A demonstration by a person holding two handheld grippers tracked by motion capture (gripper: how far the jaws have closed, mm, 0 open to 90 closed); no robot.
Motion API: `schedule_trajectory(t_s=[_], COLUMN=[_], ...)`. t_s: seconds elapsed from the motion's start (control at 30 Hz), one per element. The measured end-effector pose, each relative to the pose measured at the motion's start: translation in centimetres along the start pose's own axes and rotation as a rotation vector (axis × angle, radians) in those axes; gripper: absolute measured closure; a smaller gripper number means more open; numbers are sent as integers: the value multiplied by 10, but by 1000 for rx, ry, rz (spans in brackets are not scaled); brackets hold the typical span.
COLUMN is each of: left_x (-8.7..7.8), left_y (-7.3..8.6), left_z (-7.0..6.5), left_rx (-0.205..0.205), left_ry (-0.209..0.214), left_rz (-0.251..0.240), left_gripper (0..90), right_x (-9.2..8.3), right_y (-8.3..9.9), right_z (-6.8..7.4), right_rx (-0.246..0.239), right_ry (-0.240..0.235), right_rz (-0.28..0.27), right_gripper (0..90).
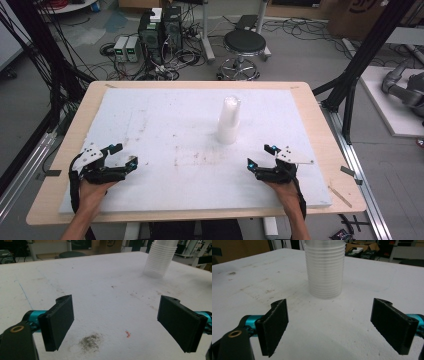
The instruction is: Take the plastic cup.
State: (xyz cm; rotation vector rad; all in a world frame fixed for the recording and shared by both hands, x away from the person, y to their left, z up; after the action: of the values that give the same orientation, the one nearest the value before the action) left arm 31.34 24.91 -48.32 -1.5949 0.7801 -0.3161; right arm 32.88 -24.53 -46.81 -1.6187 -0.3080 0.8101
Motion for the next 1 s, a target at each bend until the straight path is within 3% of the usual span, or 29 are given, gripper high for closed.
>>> schedule_trajectory(t_s=[0.53, 0.73, 0.83, 1.0], left_x=[0, 1, 1, 1], left_y=[0, 0, 0, 0], left_z=[0, -1, -2, -1], left_rx=[3, 15, 17, 11], left_ry=[-11, -9, -10, -14], left_rz=[2, 6, 6, 6], left_gripper=[138, 138, 138, 138], right_x=[-1, 1, 1, 0], right_y=[0, 0, 0, -1], right_z=[0, 1, 1, 0], right_rx=[1, 13, -3, 11], right_ry=[-13, -41, -42, -77], right_rz=[-8, 17, 13, 9], right_gripper=[147, 147, 147, 147])
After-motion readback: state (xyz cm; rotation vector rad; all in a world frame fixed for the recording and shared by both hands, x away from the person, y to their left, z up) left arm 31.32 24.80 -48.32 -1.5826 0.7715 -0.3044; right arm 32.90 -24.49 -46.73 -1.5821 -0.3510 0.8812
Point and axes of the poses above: each handheld gripper's, and its own axes: x roughly forward along the jaws, y roughly out of its underside, z roughly to its left, the point moved 4 cm from there along x, roughly forward along the jaws, and after that the axes turned 3 degrees about -x, right-handed, at the moved point
